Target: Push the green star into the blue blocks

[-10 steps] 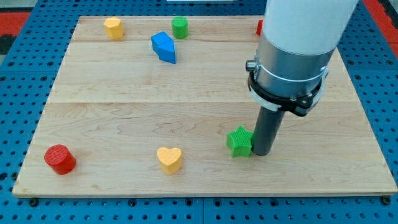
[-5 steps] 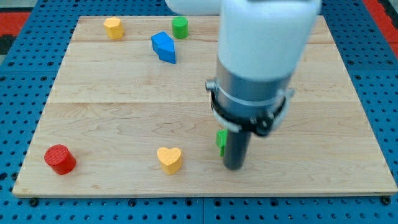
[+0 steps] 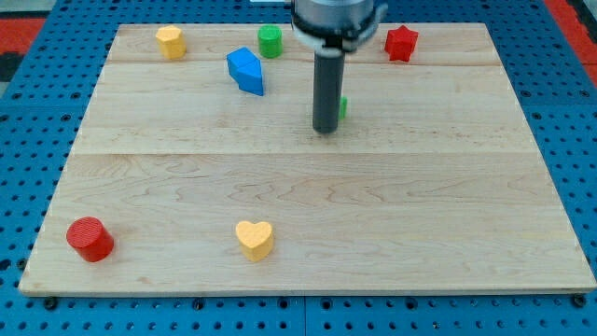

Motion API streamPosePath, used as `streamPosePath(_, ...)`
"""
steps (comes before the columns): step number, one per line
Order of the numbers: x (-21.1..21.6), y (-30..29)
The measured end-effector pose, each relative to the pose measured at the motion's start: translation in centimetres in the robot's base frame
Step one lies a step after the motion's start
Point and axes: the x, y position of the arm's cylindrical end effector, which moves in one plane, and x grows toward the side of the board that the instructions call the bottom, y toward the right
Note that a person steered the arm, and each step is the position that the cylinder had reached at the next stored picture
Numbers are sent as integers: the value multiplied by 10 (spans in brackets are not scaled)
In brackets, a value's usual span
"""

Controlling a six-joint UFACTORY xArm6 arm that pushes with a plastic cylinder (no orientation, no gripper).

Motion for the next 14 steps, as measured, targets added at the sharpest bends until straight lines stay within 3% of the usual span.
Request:
streamPosePath(1, -37, -1)
streamPosePath(3, -47, 66)
streamPosePath(5, -95, 44)
streamPosePath(7, -87, 2)
streamPosePath(9, -81, 80)
streamPosePath(10, -47, 50)
streamPosePath(12, -92, -41)
streamPosePath(13, -128, -10)
streamPosePath(14, -185, -24)
